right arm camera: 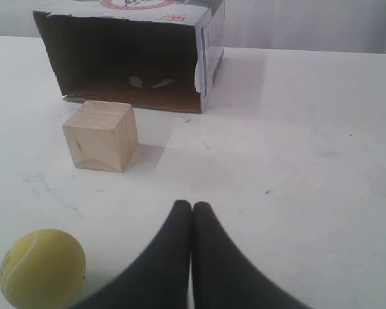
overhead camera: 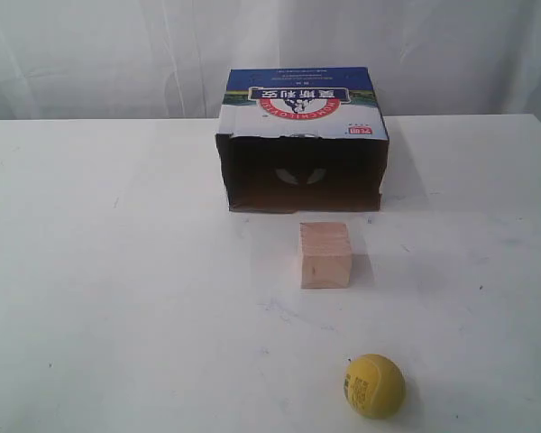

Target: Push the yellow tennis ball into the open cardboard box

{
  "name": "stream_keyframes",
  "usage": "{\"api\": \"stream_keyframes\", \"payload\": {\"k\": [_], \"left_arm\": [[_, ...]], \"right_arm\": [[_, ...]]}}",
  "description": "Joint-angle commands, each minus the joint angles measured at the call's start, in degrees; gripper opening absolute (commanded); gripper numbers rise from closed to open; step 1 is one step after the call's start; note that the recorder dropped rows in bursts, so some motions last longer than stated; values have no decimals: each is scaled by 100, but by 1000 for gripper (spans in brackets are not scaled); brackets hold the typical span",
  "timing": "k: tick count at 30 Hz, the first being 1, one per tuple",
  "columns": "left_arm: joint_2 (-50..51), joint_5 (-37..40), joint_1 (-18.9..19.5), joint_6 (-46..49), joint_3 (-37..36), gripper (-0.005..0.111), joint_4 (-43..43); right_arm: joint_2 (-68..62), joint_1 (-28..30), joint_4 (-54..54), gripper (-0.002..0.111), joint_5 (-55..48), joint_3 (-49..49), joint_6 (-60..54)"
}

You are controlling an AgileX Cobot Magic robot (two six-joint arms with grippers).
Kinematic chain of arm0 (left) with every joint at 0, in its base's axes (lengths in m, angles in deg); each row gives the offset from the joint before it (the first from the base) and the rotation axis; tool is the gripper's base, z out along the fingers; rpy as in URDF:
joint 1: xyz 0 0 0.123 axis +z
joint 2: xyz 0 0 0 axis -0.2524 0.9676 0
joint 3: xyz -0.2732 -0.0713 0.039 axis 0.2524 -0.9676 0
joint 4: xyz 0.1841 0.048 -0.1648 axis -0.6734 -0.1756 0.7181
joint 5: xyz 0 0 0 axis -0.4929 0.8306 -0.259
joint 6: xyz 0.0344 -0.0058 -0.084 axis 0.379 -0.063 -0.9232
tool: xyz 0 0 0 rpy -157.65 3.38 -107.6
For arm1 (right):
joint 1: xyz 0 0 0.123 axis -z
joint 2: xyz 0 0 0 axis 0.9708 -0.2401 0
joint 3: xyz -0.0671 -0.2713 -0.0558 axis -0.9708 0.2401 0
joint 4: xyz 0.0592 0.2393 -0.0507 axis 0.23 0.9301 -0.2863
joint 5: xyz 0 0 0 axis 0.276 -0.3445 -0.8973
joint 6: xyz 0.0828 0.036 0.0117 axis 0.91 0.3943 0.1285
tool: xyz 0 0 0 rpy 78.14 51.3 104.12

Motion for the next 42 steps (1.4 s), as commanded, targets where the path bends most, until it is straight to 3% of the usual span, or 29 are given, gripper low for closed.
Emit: {"api": "stream_keyframes", "payload": {"k": [1,12,17,22,27,30,37,42], "left_arm": [[-29,58,-29,13,-24,0,-9],[-29,58,-29,13,-24,0,-9],[-29,58,-29,13,-24,0,-9],[-29,58,-29,13,-24,0,-9],[-29,58,-29,13,-24,0,-9],[-29,58,-29,13,-24,0,-9],[-29,58,-29,13,-24,0,-9],[-29,58,-29,13,-24,0,-9]], "right_arm": [[31,19,-38,0,28,26,-14],[31,19,-302,0,358,26,-598],[31,19,237,0,2062,26,-165],[31,19,237,0,4536,26,944],[31,19,237,0,6716,26,934],[31,19,372,0,7450,26,923],[31,19,1502,0,8192,26,1402],[-21,19,3357,0,7175,-754,1672]]}}
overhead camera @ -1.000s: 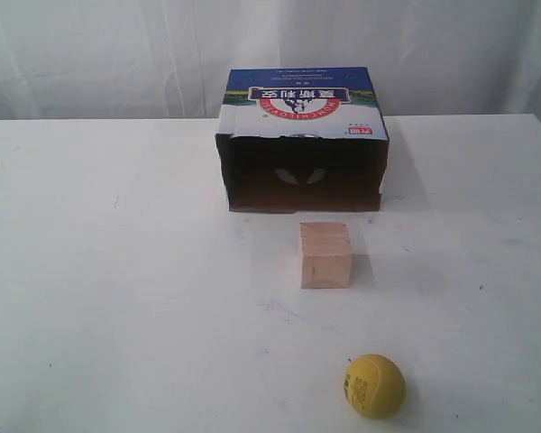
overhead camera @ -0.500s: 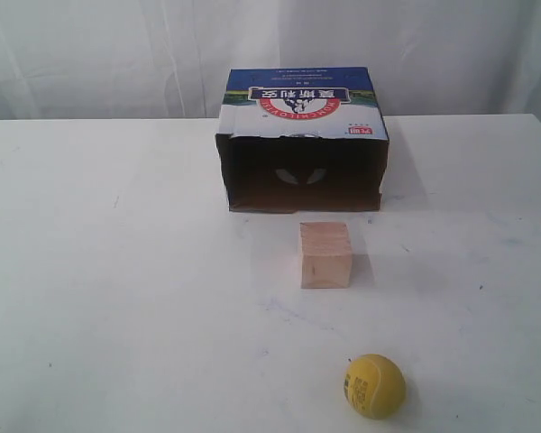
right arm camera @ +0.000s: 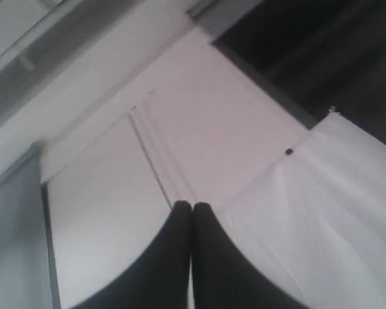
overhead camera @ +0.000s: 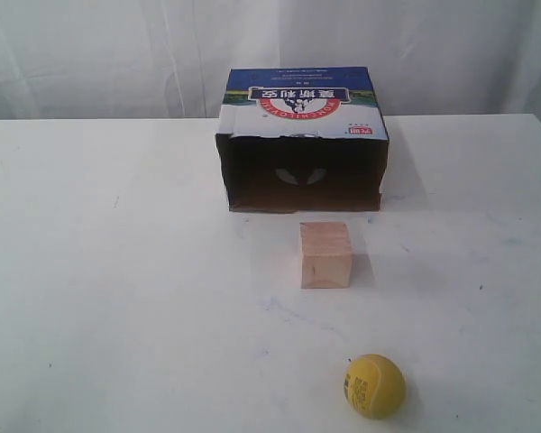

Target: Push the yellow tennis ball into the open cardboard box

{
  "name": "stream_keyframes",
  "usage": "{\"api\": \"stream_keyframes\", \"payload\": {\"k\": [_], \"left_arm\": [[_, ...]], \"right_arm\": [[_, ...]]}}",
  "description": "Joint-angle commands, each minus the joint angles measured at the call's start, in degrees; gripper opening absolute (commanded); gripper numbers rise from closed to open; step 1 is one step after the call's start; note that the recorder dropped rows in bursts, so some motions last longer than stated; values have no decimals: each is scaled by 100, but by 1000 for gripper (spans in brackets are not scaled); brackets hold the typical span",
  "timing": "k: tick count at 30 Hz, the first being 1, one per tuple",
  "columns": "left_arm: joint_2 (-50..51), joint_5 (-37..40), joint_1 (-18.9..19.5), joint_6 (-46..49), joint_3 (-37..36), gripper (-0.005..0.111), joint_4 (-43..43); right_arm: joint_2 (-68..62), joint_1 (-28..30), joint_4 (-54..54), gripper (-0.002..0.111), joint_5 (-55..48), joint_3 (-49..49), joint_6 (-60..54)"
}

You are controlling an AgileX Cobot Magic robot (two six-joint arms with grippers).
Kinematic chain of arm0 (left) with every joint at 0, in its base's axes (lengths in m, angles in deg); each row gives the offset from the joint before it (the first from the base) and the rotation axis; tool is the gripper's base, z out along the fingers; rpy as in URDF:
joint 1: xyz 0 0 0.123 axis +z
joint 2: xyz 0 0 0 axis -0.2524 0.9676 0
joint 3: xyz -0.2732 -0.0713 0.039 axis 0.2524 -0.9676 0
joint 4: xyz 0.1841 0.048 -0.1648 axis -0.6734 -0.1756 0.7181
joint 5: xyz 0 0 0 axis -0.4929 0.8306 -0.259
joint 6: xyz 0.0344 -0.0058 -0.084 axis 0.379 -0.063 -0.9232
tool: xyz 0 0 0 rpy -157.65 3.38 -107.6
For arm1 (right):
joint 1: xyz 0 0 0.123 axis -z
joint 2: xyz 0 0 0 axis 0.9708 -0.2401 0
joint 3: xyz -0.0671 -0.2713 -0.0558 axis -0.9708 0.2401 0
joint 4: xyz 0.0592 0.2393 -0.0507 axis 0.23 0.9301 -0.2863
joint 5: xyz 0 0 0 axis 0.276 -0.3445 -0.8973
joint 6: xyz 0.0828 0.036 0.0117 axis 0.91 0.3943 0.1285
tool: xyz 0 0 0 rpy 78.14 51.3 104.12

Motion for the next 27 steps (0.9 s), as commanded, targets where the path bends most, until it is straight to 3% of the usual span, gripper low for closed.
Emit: {"api": "stream_keyframes", "payload": {"k": [1,3,6,10,11,12,13,14,17,19,23,25,27], "left_arm": [[-29,58,-29,13,-24,0,-9],[-29,58,-29,13,-24,0,-9],[-29,58,-29,13,-24,0,-9],[-29,58,-29,13,-24,0,-9],[-29,58,-29,13,-24,0,-9],[-29,58,-29,13,-24,0,-9],[-29,58,-29,13,-24,0,-9],[-29,58,-29,13,-24,0,-9],[-29,58,-29,13,-24,0,-9],[-29,58,-29,13,-24,0,-9],[-29,58,-29,13,-24,0,-9],[-29,58,-29,13,-24,0,-9],[-29,58,-29,13,-24,0,-9]], "right_arm": [[-258,19,1622,0,-1035,-886,80],[-813,19,1614,0,-1256,-1496,-448],[-1954,19,792,0,-1557,-2370,-2152],[-3779,19,924,0,-3065,-3388,-5993],[-4248,19,1288,0,-3293,-3561,-7126],[-5150,19,2264,0,-3301,-3802,-9306],[-5648,19,2844,0,-3104,-3892,-10335],[-6538,19,3872,0,-2391,-4072,-11841],[-8181,19,6353,0,-748,-4718,-14422],[-8743,19,8001,0,-464,-5227,-14422],[-8856,-39,8129,0,-671,-5293,-14422],[-8922,268,7529,0,-1313,-5281,-14311],[-8973,608,6257,0,-1554,-5281,-12216]]}}
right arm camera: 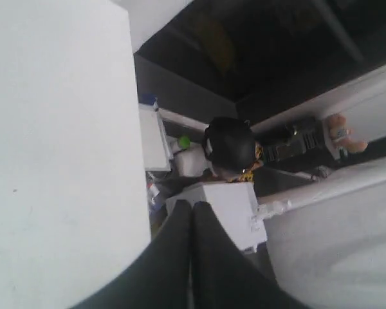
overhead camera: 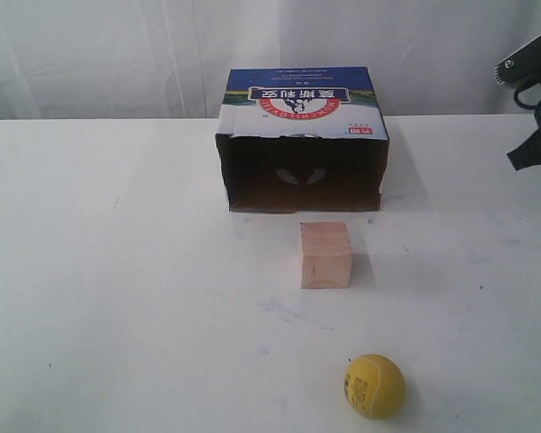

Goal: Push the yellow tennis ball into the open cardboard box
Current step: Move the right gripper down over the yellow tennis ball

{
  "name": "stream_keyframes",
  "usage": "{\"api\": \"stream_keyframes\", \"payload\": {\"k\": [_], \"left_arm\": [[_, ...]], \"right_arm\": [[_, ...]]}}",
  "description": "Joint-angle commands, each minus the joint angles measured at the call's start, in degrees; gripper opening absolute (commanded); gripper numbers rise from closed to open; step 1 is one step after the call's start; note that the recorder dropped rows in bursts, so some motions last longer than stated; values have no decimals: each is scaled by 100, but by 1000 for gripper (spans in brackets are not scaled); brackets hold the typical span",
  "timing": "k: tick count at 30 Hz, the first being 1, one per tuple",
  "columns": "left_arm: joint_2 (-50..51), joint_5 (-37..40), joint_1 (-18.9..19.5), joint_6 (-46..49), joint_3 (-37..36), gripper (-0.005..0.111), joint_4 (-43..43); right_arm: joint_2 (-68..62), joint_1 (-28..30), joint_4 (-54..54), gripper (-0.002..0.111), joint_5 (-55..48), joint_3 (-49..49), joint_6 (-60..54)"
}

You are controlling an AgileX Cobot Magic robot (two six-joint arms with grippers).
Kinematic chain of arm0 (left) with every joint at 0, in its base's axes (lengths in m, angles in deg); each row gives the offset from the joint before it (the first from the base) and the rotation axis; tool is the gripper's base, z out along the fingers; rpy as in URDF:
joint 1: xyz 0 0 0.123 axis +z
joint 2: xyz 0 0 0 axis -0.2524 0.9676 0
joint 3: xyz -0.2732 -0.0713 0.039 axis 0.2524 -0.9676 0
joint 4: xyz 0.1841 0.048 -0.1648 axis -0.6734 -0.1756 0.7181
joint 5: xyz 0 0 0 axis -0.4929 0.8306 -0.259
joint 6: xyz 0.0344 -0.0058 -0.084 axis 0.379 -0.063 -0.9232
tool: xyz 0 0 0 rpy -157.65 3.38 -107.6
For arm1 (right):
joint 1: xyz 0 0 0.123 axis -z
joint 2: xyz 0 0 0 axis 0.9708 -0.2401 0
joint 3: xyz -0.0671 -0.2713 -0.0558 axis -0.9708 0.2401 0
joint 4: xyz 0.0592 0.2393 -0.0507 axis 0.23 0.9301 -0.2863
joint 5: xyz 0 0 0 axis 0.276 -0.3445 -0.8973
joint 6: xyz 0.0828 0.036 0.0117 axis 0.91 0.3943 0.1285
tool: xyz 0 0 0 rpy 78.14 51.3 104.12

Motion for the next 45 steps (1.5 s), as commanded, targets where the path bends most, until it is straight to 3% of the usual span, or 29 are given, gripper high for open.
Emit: {"api": "stream_keyframes", "payload": {"k": [1,2,4,6,9,13,15,20,25,28,31,33,45], "left_arm": [[-29,58,-29,13,-24,0,-9],[-29,58,-29,13,-24,0,-9],[-29,58,-29,13,-24,0,-9],[-29,58,-29,13,-24,0,-9],[-29,58,-29,13,-24,0,-9],[-29,58,-29,13,-24,0,-9],[-29,58,-29,13,-24,0,-9],[-29,58,-29,13,-24,0,-9],[-29,58,-29,13,-24,0,-9],[-29,58,-29,13,-24,0,-9],[-29,58,-29,13,-24,0,-9],[-29,58,-29,13,-24,0,-9],[-29,58,-29,13,-24,0,-9]], "right_arm": [[-64,626,-1798,0,-444,-24,3778],[-23,859,-1776,0,-551,-24,5626],[55,1225,-1526,0,-1350,-24,7162],[65,1621,-1850,0,-2809,-24,8286],[-102,2041,-4144,0,-4276,-73,9571],[-59,2242,-6895,0,-6106,-88,9054],[76,2242,-7583,0,-7108,-88,8499],[754,1994,-7176,0,-7631,-88,8145],[1561,1027,-6334,0,-9052,-47,8145],[1565,363,-6539,0,-9908,221,8121],[1433,32,-7205,0,-9568,614,8499],[1403,-48,-7177,0,-9575,715,8929],[1088,-922,-6905,0,-10125,718,9126]]}}
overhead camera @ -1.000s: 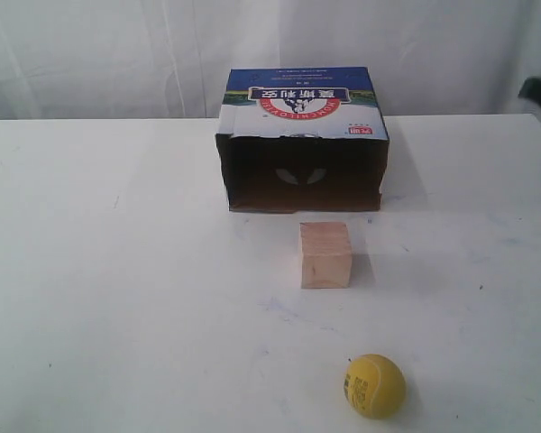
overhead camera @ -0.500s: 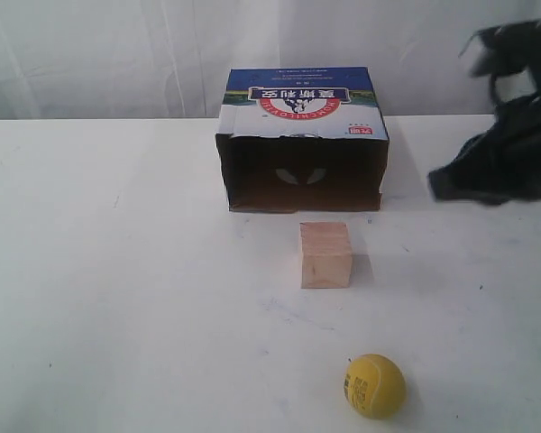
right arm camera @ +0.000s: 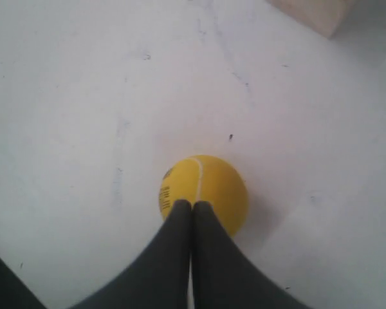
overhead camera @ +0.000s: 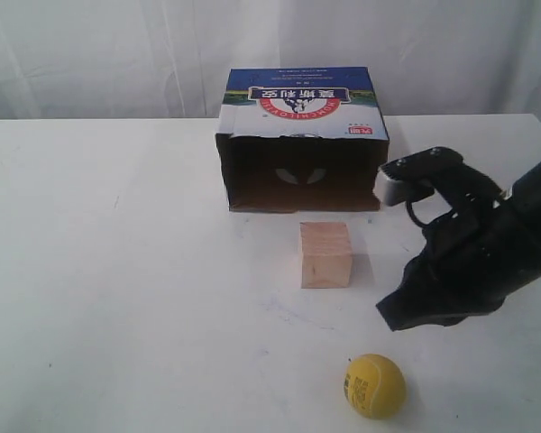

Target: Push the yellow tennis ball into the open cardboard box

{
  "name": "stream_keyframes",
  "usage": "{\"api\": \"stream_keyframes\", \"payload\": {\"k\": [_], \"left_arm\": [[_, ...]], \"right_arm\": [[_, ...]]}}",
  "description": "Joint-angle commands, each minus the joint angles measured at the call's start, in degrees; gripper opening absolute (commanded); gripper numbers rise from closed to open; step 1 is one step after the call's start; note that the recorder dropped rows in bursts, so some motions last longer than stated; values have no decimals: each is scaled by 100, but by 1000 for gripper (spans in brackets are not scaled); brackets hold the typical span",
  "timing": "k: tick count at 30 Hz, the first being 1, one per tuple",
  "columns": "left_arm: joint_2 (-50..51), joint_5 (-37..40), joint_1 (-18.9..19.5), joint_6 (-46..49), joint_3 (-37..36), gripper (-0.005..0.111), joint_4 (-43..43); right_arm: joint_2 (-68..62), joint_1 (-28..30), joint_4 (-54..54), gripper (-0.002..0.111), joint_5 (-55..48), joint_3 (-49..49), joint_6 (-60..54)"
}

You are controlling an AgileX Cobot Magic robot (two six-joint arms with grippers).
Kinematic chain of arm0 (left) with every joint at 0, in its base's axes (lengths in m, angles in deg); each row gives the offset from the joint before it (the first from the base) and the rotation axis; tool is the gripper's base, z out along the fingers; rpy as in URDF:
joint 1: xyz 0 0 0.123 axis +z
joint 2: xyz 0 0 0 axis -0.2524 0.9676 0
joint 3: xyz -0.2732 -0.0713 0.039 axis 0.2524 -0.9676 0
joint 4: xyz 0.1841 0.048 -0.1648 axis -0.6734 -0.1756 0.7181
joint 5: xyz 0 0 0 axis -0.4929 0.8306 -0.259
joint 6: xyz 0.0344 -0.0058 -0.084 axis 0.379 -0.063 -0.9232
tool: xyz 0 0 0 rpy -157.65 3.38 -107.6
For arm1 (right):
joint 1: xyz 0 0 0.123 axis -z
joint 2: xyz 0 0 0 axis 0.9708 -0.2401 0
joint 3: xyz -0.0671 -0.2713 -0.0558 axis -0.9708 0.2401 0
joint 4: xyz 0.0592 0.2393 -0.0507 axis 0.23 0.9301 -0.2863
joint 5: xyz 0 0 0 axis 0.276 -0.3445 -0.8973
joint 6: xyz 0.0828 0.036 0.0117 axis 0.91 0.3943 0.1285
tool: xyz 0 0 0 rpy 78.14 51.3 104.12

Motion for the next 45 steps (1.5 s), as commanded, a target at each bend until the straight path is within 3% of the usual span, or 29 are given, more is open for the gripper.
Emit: {"api": "stream_keyframes", "payload": {"k": [1,26,34,38,40,43,45], "left_arm": [[-29,58,-29,13,-24,0,-9],[-29,58,-29,13,-24,0,-9],[-29,58,-29,13,-24,0,-9],[-29,58,-29,13,-24,0,-9],[-29,58,-29,13,-24,0,-9],[-29,58,-29,13,-24,0,-9],[-29,58,-29,13,-24,0,-9]], "right_arm": [[-214,-350,51,0,-216,20,39],[-1218,-449,-262,0,79,20,310],[-1218,-449,276,0,91,20,-131],[-1205,-449,1126,0,88,-97,-1041],[-1047,-449,638,0,-248,-247,-754],[-896,-449,-1508,0,300,-74,1416],[-896,-449,-1327,0,404,35,1311]]}}
